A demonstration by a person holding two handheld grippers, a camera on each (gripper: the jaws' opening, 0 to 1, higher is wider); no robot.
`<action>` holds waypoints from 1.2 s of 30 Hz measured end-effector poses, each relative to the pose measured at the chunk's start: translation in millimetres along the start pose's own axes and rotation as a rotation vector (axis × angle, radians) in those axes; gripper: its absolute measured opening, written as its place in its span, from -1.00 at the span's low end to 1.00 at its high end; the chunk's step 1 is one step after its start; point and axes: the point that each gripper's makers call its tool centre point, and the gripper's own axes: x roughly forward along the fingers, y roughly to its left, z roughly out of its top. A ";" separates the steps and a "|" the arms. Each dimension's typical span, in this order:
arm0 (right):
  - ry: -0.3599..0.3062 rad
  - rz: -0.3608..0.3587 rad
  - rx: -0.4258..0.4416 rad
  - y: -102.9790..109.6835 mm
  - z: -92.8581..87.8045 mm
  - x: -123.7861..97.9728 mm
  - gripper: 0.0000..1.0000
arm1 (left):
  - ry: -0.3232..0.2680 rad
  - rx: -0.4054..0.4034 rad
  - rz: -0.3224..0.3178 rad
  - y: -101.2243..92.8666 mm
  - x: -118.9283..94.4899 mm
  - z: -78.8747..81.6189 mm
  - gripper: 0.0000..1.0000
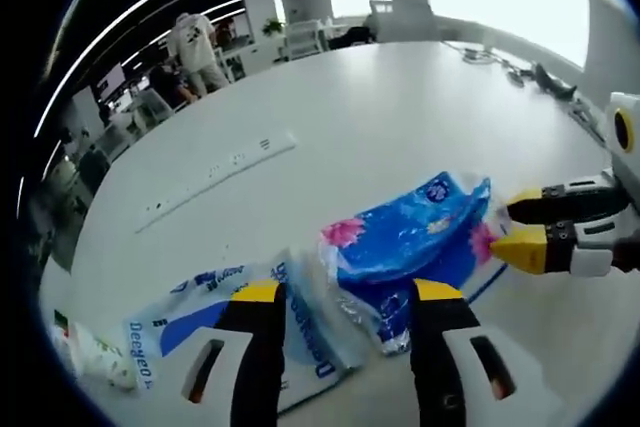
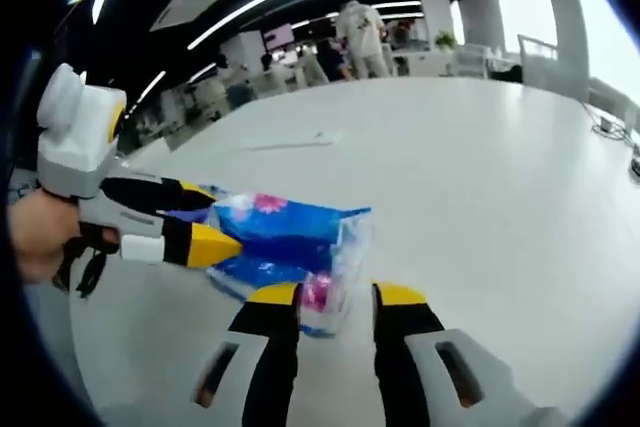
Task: Arrange the tabletop items into an orderly group along one side of the table until the central work area is clear of visible clutter.
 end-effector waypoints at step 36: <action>-0.192 0.043 -0.085 69.7 27.5 -81.3 0.58 | -0.106 -0.025 -0.027 30.0 -117.5 -31.4 0.98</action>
